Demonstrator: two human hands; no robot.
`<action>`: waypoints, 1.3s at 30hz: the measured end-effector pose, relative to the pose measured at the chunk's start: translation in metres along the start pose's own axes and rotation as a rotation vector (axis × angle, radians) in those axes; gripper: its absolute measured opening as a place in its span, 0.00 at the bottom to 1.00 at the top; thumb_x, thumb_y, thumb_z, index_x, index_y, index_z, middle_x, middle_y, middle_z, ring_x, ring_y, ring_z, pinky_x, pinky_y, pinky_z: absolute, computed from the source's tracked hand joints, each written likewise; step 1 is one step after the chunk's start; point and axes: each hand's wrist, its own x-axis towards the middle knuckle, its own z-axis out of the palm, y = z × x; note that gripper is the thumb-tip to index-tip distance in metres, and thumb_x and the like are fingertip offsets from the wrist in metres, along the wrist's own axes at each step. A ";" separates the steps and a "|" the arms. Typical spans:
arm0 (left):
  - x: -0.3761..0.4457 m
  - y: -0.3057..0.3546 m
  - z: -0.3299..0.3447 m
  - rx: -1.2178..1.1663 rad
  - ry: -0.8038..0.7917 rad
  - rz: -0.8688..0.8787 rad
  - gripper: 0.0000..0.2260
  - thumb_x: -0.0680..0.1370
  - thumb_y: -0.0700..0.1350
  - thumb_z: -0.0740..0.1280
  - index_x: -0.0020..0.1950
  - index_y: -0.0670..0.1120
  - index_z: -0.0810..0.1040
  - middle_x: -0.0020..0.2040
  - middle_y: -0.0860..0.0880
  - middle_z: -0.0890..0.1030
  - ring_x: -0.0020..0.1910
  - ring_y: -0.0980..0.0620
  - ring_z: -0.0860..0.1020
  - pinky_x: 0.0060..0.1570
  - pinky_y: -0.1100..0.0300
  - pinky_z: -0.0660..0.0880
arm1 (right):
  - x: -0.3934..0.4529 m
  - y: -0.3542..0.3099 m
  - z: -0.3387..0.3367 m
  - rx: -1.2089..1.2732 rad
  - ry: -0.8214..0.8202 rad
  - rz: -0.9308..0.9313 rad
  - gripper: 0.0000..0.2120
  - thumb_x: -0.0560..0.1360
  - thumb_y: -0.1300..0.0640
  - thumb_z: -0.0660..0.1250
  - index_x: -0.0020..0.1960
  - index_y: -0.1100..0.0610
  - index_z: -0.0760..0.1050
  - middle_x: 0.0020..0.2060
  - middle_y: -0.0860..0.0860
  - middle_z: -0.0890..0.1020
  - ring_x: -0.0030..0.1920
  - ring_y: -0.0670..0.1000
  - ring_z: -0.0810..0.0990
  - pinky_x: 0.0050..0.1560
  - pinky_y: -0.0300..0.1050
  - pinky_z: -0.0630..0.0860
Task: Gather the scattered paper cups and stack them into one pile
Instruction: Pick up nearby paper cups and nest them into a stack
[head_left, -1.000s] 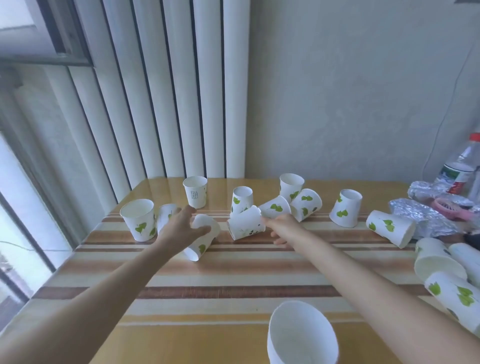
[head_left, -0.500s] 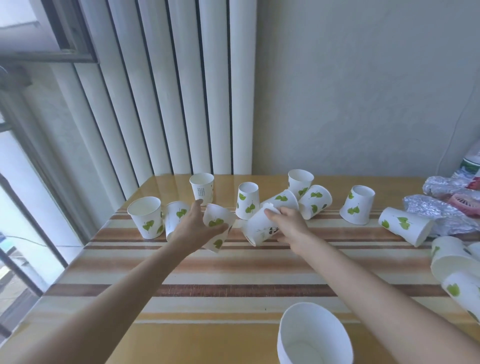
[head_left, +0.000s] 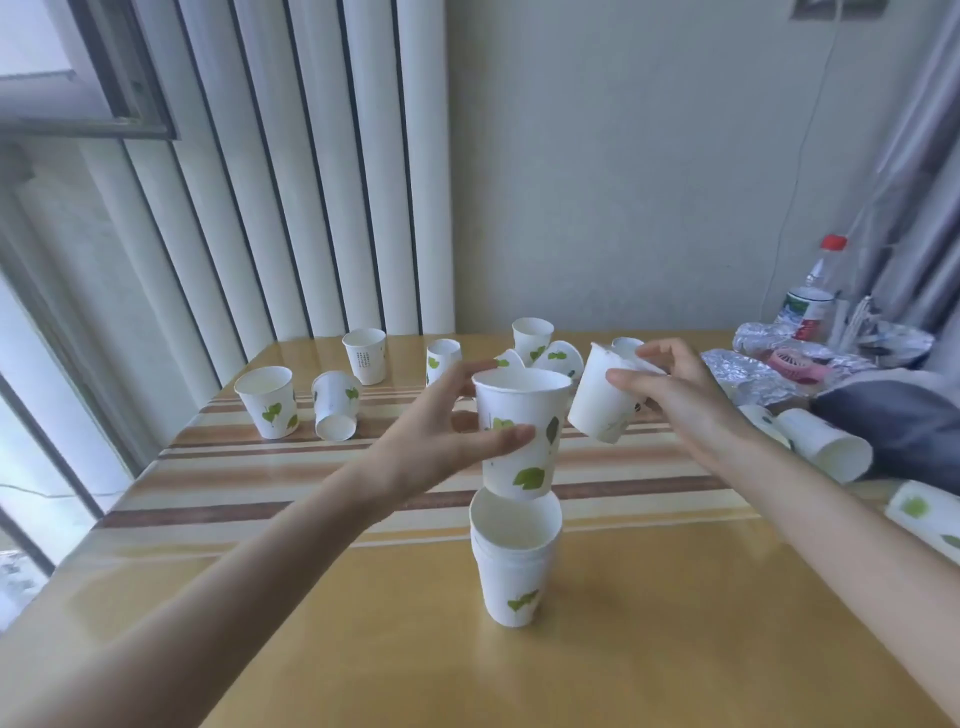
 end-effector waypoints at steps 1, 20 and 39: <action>-0.006 -0.003 0.004 0.002 -0.011 0.000 0.30 0.69 0.46 0.75 0.67 0.53 0.66 0.62 0.53 0.75 0.52 0.64 0.79 0.50 0.62 0.79 | -0.006 -0.001 -0.006 -0.003 0.002 -0.020 0.20 0.70 0.58 0.71 0.59 0.54 0.67 0.59 0.52 0.74 0.57 0.53 0.75 0.60 0.53 0.72; -0.048 -0.059 0.022 0.268 -0.134 -0.049 0.30 0.69 0.57 0.72 0.65 0.69 0.60 0.67 0.63 0.66 0.63 0.73 0.64 0.63 0.63 0.63 | -0.090 -0.021 0.029 -0.135 -0.332 -0.283 0.30 0.73 0.53 0.69 0.71 0.48 0.61 0.67 0.41 0.67 0.61 0.39 0.72 0.57 0.35 0.72; -0.064 -0.105 -0.018 0.273 -0.090 -0.219 0.29 0.69 0.52 0.73 0.66 0.57 0.64 0.61 0.59 0.72 0.62 0.59 0.71 0.59 0.62 0.68 | -0.101 0.024 0.054 -0.436 -0.578 -0.146 0.30 0.73 0.39 0.61 0.71 0.44 0.59 0.65 0.40 0.61 0.53 0.38 0.69 0.50 0.27 0.66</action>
